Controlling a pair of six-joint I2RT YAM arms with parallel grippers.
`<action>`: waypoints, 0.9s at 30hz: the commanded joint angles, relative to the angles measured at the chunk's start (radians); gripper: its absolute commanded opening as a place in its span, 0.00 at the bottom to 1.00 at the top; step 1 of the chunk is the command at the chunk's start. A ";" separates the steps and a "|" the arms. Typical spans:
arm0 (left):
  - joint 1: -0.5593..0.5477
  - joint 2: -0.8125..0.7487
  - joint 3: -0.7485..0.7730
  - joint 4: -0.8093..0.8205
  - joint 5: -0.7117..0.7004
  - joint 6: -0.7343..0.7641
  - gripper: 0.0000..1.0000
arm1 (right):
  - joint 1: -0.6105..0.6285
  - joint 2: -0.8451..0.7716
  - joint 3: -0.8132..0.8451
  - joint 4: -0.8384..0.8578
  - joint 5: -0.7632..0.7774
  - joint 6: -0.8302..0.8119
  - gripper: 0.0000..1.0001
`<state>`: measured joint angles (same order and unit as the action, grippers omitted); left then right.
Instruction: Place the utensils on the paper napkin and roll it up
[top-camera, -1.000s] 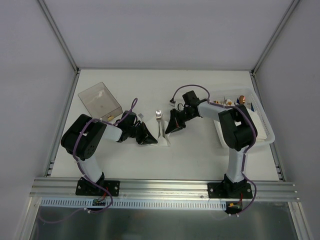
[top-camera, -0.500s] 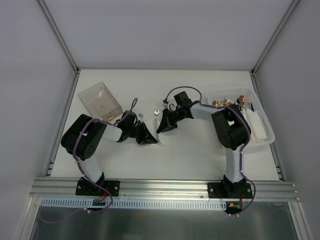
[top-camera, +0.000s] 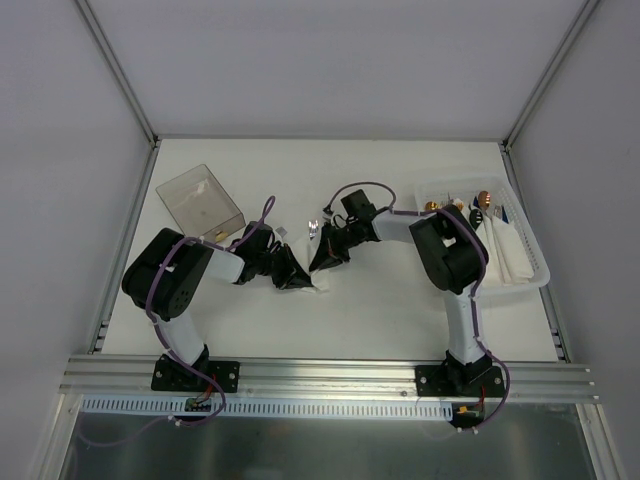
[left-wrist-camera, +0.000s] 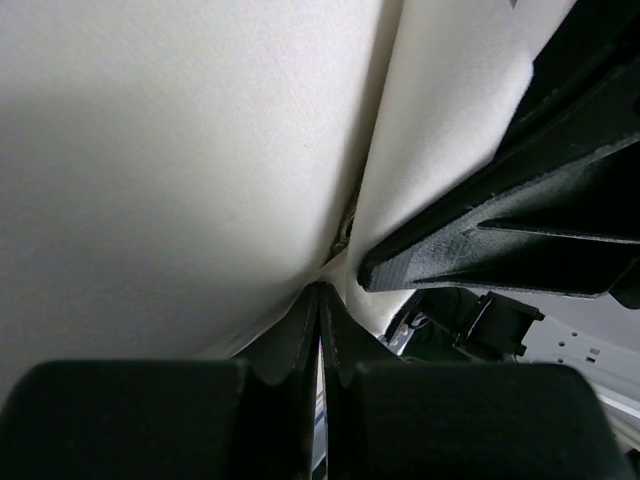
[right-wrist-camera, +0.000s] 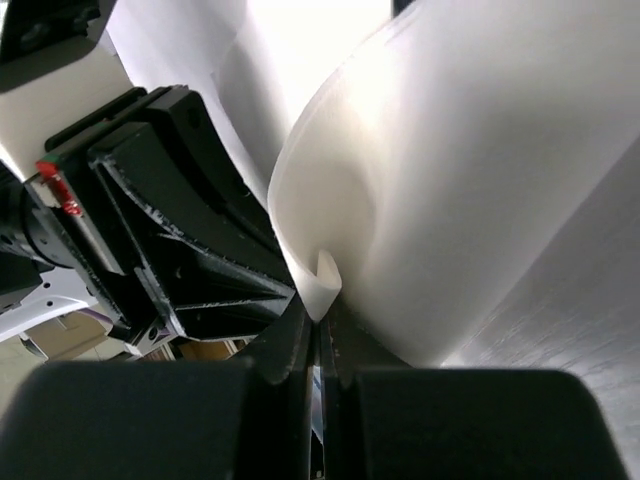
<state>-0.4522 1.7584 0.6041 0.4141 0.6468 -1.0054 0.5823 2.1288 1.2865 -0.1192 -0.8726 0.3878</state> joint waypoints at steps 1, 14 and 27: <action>-0.008 -0.007 -0.024 -0.061 -0.076 0.031 0.00 | 0.010 0.022 0.028 0.032 0.023 0.029 0.00; -0.009 -0.445 -0.099 -0.259 -0.277 0.077 0.10 | 0.008 0.066 0.020 0.032 0.044 0.066 0.24; -0.009 -0.490 -0.033 -0.293 -0.361 0.073 0.17 | 0.005 0.075 0.016 0.064 0.044 0.140 0.66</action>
<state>-0.4522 1.2518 0.5240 0.1295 0.3088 -0.9501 0.5907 2.1693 1.3186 -0.0460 -0.9337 0.5140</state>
